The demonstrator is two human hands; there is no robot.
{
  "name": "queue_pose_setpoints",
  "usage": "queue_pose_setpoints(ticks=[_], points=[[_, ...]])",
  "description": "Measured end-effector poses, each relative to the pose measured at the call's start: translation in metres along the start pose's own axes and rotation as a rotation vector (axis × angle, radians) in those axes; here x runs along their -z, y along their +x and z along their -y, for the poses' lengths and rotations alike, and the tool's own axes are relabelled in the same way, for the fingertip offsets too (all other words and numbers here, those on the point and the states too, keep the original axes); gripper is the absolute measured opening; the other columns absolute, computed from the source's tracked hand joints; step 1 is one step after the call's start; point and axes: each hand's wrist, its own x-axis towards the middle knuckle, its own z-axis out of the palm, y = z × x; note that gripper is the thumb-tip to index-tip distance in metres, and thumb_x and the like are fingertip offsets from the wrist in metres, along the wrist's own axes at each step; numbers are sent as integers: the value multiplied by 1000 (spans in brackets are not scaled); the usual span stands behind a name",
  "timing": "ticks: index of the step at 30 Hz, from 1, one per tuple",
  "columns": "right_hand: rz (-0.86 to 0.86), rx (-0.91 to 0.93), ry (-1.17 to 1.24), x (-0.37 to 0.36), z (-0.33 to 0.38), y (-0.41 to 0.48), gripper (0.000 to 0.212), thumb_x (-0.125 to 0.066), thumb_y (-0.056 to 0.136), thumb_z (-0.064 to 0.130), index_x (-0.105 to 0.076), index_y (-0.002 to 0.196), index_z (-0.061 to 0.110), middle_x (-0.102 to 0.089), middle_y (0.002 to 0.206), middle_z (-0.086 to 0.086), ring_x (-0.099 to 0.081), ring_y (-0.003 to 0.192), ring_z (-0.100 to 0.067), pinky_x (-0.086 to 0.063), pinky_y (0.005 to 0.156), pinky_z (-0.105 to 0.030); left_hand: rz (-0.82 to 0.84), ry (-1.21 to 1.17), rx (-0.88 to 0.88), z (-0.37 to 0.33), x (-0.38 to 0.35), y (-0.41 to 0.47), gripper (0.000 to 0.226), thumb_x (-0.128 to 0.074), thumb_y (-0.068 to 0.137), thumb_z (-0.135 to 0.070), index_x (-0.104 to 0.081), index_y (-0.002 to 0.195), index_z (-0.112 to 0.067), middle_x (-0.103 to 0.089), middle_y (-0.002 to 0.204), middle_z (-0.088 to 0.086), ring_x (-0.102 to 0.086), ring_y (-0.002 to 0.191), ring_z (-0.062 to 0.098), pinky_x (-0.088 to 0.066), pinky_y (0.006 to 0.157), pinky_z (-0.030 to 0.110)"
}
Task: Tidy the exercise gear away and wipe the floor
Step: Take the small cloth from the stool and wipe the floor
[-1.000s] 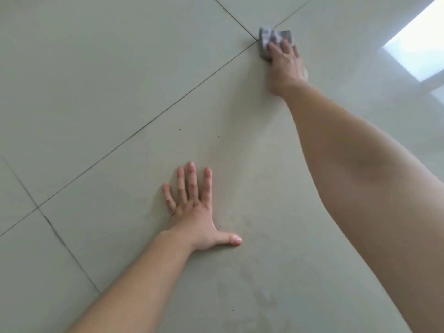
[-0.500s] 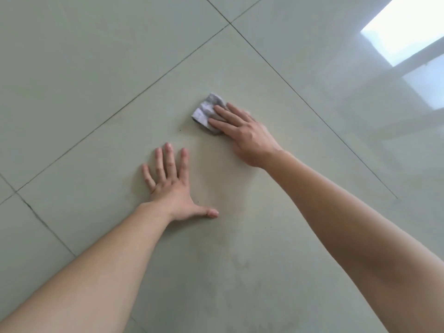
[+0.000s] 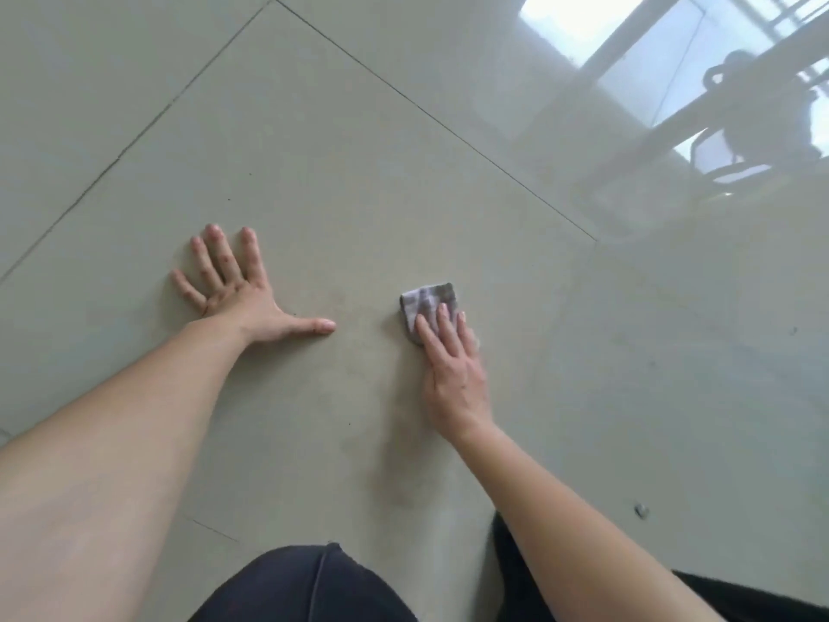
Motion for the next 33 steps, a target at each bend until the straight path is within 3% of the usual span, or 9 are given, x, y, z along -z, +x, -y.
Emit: queue_pose_setpoints(ticks=[5, 8, 12, 15, 21, 25, 29, 31, 33], points=[[293, 269, -137, -19, 43, -104, 78, -47, 85, 2, -23, 155, 26, -8, 164, -3, 7, 149, -34, 5, 116, -49, 3, -2, -31, 0, 2, -6, 167, -59, 29, -96, 36, 144, -21, 41, 151, 16, 39, 138, 34, 13, 111, 65], [425, 371, -176, -10, 34, -117, 74, -31, 89, 4, -13, 157, 29, 5, 164, 1, 17, 149, -29, 15, 116, -44, 9, 18, -25, 0, 3, -7, 167, -59, 30, -97, 37, 144, -21, 42, 151, 16, 39, 138, 34, 13, 111, 65], [439, 576, -320, 18, -14, -84, 76, -24, 82, 8, -26, 155, 29, -14, 164, 0, -8, 151, -30, -7, 121, -46, -3, 10, -17, -3, 4, -9, 167, -59, 29, -97, 36, 144, -21, 41, 151, 16, 38, 139, 33, 15, 110, 63], [322, 466, -394, 48, -63, -35, 74, -29, 80, 7, -37, 151, 26, -29, 160, -3, -25, 147, -36, -23, 119, -49, -13, 16, 10, -3, 0, -7, 167, -54, 27, -99, 35, 145, -22, 40, 152, 15, 37, 140, 32, 16, 110, 62], [186, 229, -309, 63, -82, -7, 77, -47, 83, -3, -32, 153, 23, -24, 162, -6, -19, 149, -36, -27, 117, -50, -135, -15, 87, -13, -11, -5, 148, -40, 41, -101, 25, 150, -25, 33, 157, 8, 31, 144, 26, 15, 114, 57], [255, 620, -249, 17, -71, -66, 62, -40, 82, 17, -50, 143, 23, -41, 153, -9, -36, 141, -39, -29, 115, -48, -230, -100, 196, -29, -29, -14, 127, -43, 61, -93, 10, 155, -26, 21, 161, 10, 19, 148, 28, 6, 117, 54], [609, 1142, -440, 15, -89, -106, 54, -29, 94, 29, -48, 144, 33, -38, 156, 0, -31, 145, -31, -12, 121, -41, -399, -194, 206, -69, -87, -55, 83, -51, 91, -57, -20, 154, -12, 3, 163, 15, -4, 149, 37, -10, 118, 54], [643, 1253, -415, 34, -116, -77, 53, -23, 97, 29, -56, 139, 29, -44, 152, -2, -37, 142, -31, -15, 119, -40, -417, -182, 174, -99, -116, -80, 73, -52, 94, -49, -27, 152, -14, -2, 163, 15, -10, 147, 37, -14, 116, 54], [562, 1193, -312, 67, -148, -29, 61, -16, 94, 27, -55, 140, 23, -41, 154, -6, -35, 143, -34, -24, 119, -44, -401, -171, 162, -136, -139, -103, 68, -52, 94, -46, -30, 151, -16, -5, 163, 14, -13, 147, 37, -18, 115, 52]])
